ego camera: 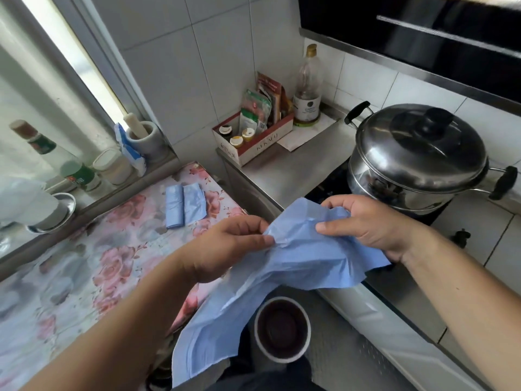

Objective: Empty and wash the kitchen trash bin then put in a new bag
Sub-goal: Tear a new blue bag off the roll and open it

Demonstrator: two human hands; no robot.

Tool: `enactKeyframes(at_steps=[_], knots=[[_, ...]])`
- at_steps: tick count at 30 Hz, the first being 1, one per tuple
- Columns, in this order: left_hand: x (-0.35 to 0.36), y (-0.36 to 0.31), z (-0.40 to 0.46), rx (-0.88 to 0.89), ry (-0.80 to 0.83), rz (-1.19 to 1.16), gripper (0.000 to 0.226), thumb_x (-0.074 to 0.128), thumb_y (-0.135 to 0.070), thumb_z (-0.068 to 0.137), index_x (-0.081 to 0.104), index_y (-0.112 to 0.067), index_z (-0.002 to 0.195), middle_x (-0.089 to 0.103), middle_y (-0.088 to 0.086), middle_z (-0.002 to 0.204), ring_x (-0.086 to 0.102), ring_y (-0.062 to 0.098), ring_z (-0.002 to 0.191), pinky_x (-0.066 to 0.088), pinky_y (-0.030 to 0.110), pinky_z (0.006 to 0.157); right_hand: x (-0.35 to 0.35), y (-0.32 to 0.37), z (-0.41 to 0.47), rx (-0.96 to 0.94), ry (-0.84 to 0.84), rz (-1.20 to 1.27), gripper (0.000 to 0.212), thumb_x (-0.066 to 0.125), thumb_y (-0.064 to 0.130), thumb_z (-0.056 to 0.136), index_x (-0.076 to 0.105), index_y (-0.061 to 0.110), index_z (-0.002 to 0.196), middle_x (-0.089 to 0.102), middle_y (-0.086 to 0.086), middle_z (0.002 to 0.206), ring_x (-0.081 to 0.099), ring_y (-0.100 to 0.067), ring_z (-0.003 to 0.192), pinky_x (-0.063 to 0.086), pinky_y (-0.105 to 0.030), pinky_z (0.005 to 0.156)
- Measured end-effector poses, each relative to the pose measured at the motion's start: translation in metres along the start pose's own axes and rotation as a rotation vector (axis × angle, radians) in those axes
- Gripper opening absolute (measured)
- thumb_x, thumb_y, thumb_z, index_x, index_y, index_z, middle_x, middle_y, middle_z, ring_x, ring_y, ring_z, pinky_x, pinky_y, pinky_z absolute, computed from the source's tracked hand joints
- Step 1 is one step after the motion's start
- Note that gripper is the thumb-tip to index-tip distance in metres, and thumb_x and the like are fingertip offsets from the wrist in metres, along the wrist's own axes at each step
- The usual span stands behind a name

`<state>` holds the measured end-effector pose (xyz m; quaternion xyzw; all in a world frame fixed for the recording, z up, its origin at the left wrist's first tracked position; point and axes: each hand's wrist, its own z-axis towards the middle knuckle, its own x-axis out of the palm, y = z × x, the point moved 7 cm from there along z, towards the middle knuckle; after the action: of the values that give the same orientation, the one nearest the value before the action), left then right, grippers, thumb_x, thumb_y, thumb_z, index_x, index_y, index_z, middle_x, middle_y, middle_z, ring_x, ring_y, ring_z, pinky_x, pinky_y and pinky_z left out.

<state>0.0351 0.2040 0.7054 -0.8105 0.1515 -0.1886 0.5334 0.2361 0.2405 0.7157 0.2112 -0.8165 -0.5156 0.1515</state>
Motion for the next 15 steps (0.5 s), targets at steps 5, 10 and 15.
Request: enactKeyframes(at_steps=[5,10,15], knots=[[-0.009,0.003,-0.025,0.035,-0.131,-0.069,0.008,0.068,-0.017,0.084,0.070,-0.015,0.076,0.061,0.009,0.075,0.057,0.018,0.065,0.046,0.026,0.058,0.001,0.006,0.002,-0.073,0.041,0.014,0.005,0.077,0.013,0.076,0.074,0.014,0.079,0.074,-0.015,0.082,0.072,-0.023,0.074,0.058,-0.028,0.060],[-0.020,0.003,-0.042,0.065,-0.252,-0.106,0.010,0.066,-0.018,0.084,0.067,-0.012,0.076,0.051,0.017,0.083,0.046,0.027,0.072,0.034,0.034,0.061,0.003,0.003,0.001,-0.095,0.094,0.058,0.024,0.081,0.021,0.066,0.071,0.009,0.083,0.072,-0.016,0.083,0.070,-0.024,0.071,0.056,-0.031,0.057],[-0.032,0.005,-0.056,0.128,-0.388,-0.206,0.017,0.066,-0.011,0.088,0.070,-0.015,0.073,0.062,0.006,0.072,0.059,0.014,0.062,0.050,0.021,0.055,0.009,-0.009,0.004,-0.050,0.066,0.179,0.026,0.080,0.023,0.066,0.065,0.008,0.080,0.063,-0.020,0.083,0.055,-0.026,0.070,0.038,-0.032,0.065]])
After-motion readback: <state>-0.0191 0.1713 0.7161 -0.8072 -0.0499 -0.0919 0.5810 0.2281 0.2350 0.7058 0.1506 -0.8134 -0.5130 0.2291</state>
